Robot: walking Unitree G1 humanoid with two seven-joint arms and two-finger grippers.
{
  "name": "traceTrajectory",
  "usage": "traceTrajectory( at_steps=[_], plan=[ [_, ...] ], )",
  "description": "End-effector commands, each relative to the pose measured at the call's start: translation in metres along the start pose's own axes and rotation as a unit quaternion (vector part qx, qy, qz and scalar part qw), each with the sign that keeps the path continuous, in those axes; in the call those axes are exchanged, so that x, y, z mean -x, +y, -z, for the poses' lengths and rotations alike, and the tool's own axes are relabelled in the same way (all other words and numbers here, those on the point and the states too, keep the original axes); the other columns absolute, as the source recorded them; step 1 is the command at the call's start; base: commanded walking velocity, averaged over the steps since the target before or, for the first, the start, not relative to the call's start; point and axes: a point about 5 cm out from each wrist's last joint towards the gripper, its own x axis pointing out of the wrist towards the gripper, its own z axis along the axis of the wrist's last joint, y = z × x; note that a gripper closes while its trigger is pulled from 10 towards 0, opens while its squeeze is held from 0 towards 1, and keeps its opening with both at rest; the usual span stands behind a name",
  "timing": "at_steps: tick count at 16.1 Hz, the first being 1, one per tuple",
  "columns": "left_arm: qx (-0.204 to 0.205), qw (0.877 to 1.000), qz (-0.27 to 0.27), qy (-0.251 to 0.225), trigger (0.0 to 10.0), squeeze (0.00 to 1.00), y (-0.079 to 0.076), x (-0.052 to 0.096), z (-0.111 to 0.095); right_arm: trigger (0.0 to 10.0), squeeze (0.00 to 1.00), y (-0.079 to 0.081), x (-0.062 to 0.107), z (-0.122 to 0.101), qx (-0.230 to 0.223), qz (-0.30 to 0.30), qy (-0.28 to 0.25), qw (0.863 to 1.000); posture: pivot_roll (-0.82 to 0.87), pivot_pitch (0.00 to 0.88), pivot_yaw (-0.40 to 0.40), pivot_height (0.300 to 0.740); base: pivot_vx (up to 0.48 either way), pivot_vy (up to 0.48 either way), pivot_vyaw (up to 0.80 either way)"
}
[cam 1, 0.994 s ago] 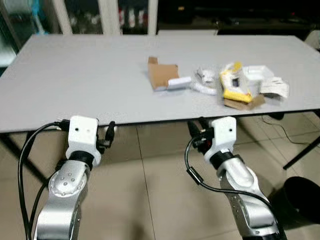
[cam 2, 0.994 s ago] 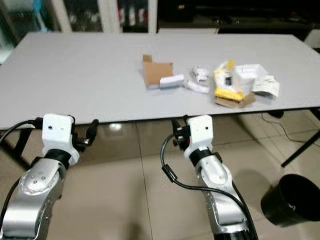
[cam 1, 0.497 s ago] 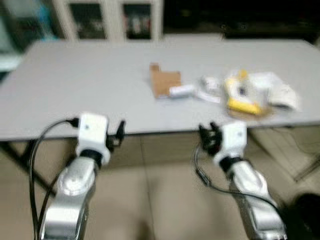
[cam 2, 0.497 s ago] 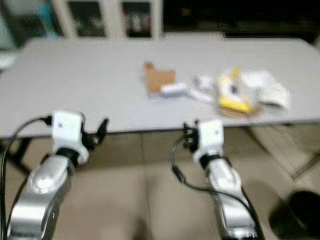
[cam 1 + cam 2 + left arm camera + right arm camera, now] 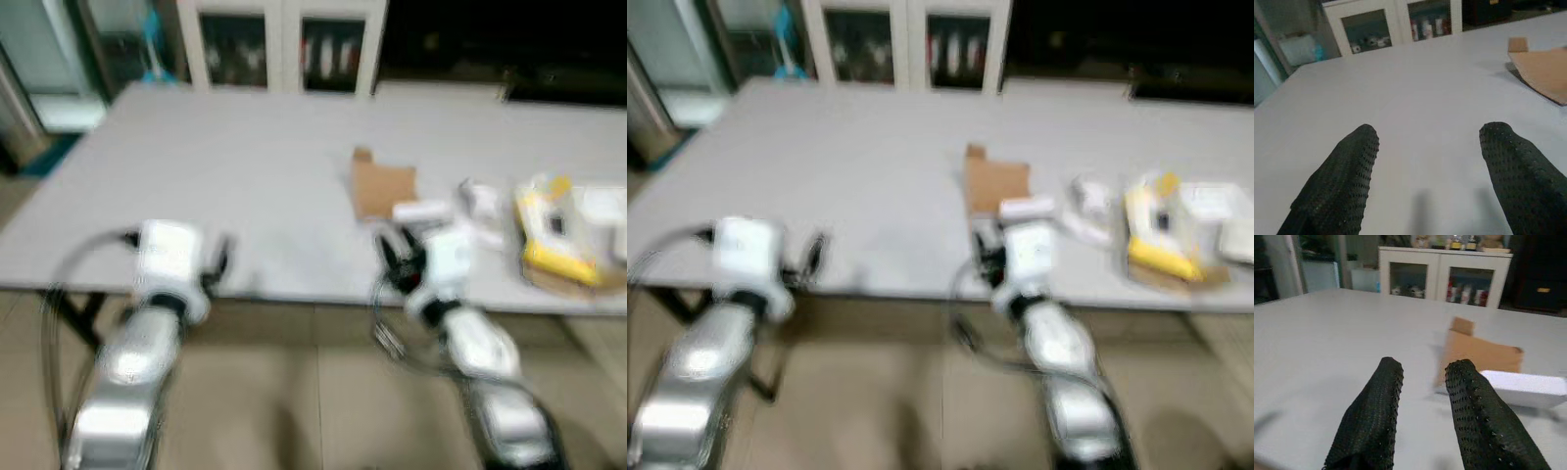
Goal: Picking trash to rubbish bin
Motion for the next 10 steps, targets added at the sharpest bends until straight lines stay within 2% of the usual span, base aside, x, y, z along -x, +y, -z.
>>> traceTrajectory(
  at_steps=[1,5,10],
  plan=[
    [-0.006,1.000,-0.005,-0.001,10.0,0.00,0.005,0.000,-0.001,10.0,0.00,0.002,-0.003,-0.007,-0.005,-0.001,-0.011,1.000,-0.01,0.050,-0.011,0.740,0.382,0.000,0.00],
    [-0.006,1.000,0.003,-0.001,10.0,0.00,0.003,-0.002,-0.001,10.0,0.00,-0.008,-0.002,-0.012,0.011,0.016,-0.009,1.000,-0.01,0.054,-0.005,0.740,0.381,0.000,-0.80],
    [-0.009,1.000,0.003,-0.002,10.0,0.00,0.004,-0.003,-0.002,10.0,0.00,-0.009,-0.009,-0.019,0.046,-0.026,0.036,0.998,-0.01,0.056,-0.004,0.740,0.382,0.000,0.00]
  ],
)
